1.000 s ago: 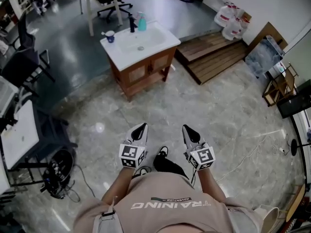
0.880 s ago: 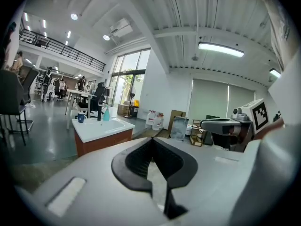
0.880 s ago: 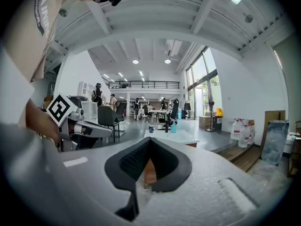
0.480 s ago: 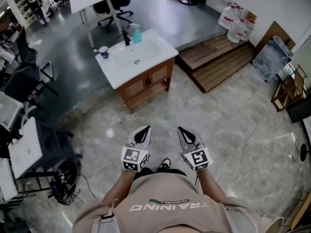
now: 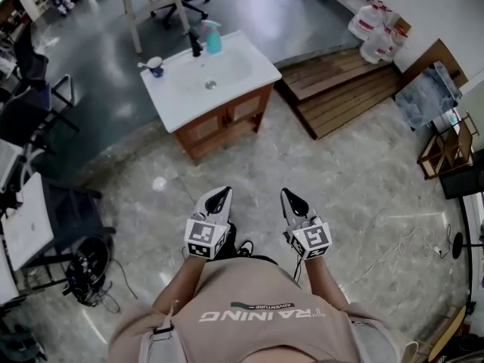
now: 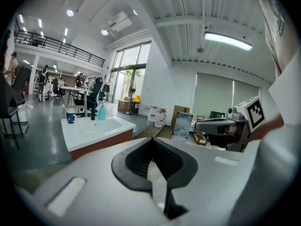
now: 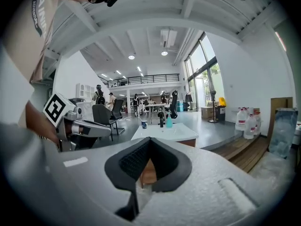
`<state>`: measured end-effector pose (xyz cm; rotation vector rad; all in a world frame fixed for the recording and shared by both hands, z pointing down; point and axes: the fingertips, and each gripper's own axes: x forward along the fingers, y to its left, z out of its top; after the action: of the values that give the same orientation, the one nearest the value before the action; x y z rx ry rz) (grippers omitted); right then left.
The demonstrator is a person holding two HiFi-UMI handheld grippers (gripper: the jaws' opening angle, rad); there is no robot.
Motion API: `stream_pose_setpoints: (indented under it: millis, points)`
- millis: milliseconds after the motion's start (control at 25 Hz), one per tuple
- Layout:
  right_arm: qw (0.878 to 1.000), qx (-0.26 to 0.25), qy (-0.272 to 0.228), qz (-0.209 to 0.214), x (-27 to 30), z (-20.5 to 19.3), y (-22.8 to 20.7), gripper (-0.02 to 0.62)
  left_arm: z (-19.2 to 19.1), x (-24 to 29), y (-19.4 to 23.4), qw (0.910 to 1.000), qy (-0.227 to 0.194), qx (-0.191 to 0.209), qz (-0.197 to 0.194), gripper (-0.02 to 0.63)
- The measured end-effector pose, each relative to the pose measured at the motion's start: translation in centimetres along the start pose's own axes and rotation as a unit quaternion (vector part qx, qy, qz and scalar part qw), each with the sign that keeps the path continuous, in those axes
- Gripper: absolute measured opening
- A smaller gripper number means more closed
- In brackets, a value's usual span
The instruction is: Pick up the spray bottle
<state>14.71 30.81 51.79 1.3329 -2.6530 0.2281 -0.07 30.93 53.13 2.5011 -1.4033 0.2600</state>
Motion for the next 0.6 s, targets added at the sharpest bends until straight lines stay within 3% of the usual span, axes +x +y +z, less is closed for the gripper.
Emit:
stream_pose_setpoints:
  millis: [120, 360, 600]
  points:
    - [1.000, -0.007, -0.006, -0.016, 2.5, 1.7, -1.4, 0.002, 0.7, 2.9, 2.9, 0.9999, -0.004, -0.010, -0.003, 0.015]
    - [0.998, -0.050, -0.016, -0.021, 7.4, 6.5, -4.2, 0.002, 7.5, 8.5, 7.6, 0.9984, -0.048, 0.023, -0.022, 0.015]
    - [0.998, -0.027, -0.029, -0.053, 12.7, 8.1, -5.7, 0.002, 8.5, 11.8, 11.5, 0.9983, -0.043, 0.006, -0.039, 0.015]
